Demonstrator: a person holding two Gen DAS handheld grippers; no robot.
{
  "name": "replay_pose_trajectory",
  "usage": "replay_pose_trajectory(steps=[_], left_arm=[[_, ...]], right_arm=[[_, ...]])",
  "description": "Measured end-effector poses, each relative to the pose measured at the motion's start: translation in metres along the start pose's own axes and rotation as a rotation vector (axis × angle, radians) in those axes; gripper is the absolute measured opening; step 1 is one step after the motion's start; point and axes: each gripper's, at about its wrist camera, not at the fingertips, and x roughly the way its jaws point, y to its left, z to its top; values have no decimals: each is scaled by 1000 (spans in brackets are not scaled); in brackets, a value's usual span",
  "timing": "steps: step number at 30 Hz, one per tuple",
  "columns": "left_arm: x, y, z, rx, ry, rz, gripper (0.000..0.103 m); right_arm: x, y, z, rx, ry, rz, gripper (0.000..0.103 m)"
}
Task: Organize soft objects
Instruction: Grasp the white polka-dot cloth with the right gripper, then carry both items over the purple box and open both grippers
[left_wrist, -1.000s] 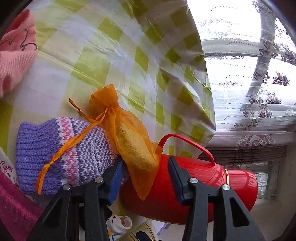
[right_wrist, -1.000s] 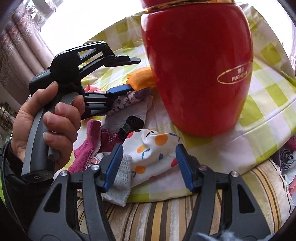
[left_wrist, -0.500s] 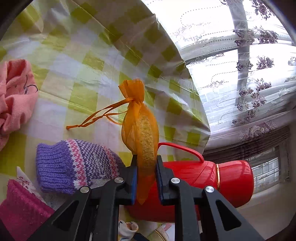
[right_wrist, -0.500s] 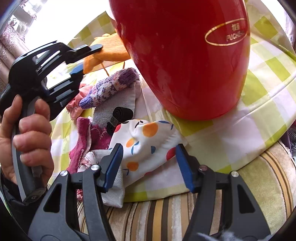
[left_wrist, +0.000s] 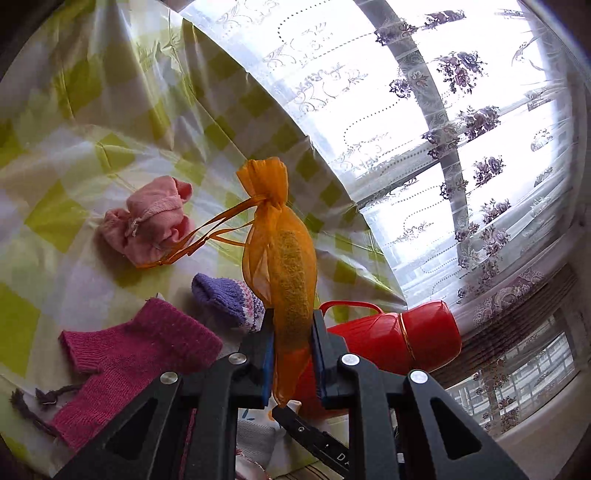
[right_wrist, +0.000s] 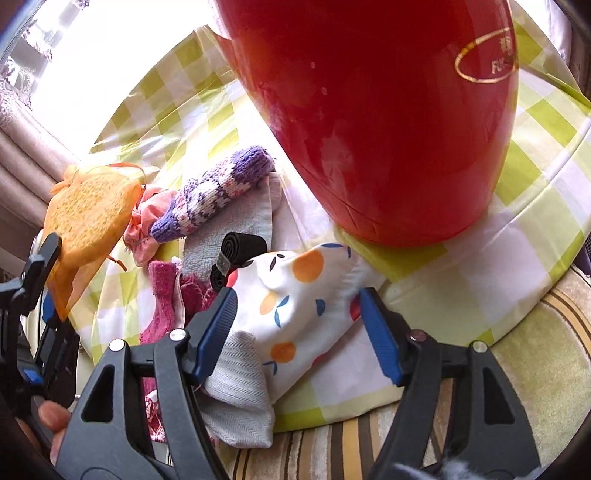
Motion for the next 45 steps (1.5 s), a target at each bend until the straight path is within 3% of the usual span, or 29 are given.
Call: replay_pose_trajectory(steps=[3, 6, 10, 18, 24, 32, 45], left_arm=[[-13, 7, -16, 0, -36, 10, 18], [-21, 15, -29, -24, -58, 6, 18], [-29, 20, -42, -41, -78, 0, 18], [-44, 12, -54, -5, -115, -30, 18], [-45, 1, -61, 21, -102, -54, 18], [-45, -17, -79, 47, -78, -77, 18], [-28, -63, -113, 123, 9, -134, 18]], right_arm=[[8, 8, -2, -52, 14, -51, 70], [13, 12, -6, -70, 8, -87, 46], [10, 9, -8, -88, -3, -70, 30], [-13, -10, -12, -108, -28, -31, 17], [-42, -27, -11, -133, -78, -16, 16], [-77, -53, -8, -135, -82, 36, 15], [-122, -113, 10, -97, -93, 41, 15]])
